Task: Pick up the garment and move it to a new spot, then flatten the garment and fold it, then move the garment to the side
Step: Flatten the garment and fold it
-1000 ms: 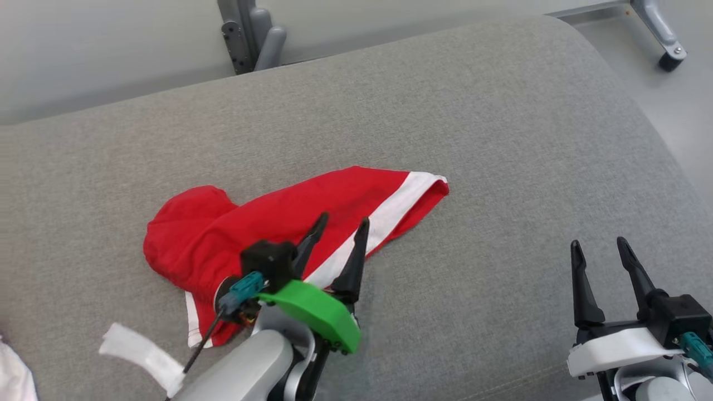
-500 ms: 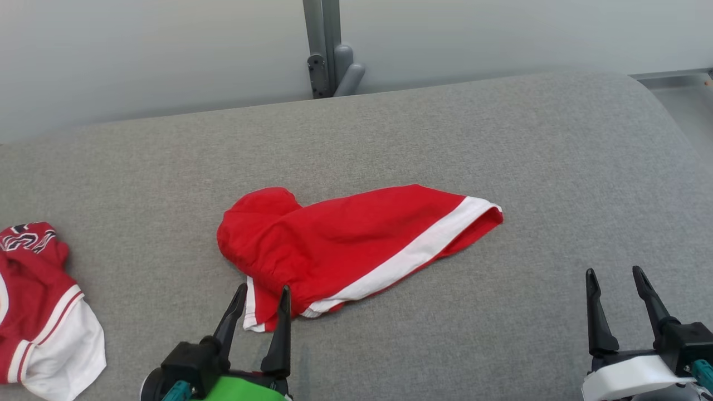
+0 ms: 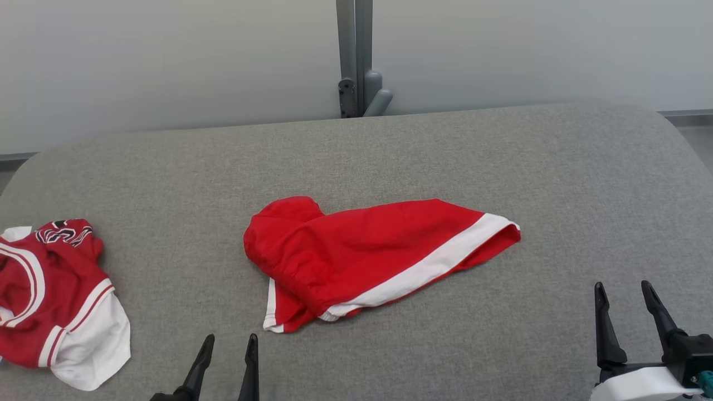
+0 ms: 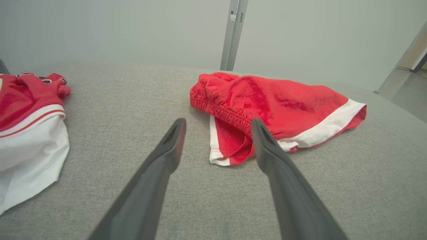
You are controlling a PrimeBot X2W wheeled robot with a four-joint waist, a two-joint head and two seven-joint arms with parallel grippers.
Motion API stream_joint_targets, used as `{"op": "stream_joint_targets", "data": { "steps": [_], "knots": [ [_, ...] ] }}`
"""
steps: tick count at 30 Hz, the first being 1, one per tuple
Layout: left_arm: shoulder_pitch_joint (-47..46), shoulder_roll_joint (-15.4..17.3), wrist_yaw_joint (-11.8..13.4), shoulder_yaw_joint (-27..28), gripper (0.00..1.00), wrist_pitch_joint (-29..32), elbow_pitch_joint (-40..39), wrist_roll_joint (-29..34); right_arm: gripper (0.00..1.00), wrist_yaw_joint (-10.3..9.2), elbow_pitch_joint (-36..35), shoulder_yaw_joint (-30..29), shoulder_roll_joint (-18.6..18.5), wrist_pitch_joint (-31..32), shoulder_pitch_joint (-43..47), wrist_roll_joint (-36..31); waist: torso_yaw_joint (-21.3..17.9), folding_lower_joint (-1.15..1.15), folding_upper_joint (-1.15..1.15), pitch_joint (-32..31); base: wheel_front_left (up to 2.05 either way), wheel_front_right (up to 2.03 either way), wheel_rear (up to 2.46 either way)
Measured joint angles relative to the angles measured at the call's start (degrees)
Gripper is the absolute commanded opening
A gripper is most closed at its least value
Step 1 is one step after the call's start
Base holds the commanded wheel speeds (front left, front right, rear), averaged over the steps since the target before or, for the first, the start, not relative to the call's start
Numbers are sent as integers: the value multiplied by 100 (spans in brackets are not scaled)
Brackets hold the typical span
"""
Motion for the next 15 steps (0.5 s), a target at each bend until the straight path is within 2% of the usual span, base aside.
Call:
{"op": "stream_joint_targets", "data": {
  "steps": [6, 15],
  "knots": [
    [50, -131, -196, 382, 100, 0, -53, 279, 100, 0, 82, -45, -1, 0, 24, -30, 17, 0, 0, -34, 0, 0, 0],
    [41, -145, -281, 458, 100, -1, -88, 299, 100, 0, 158, 94, -1, 0, 32, -31, -3, 0, 0, -19, 0, 0, 0]
  ]
}}
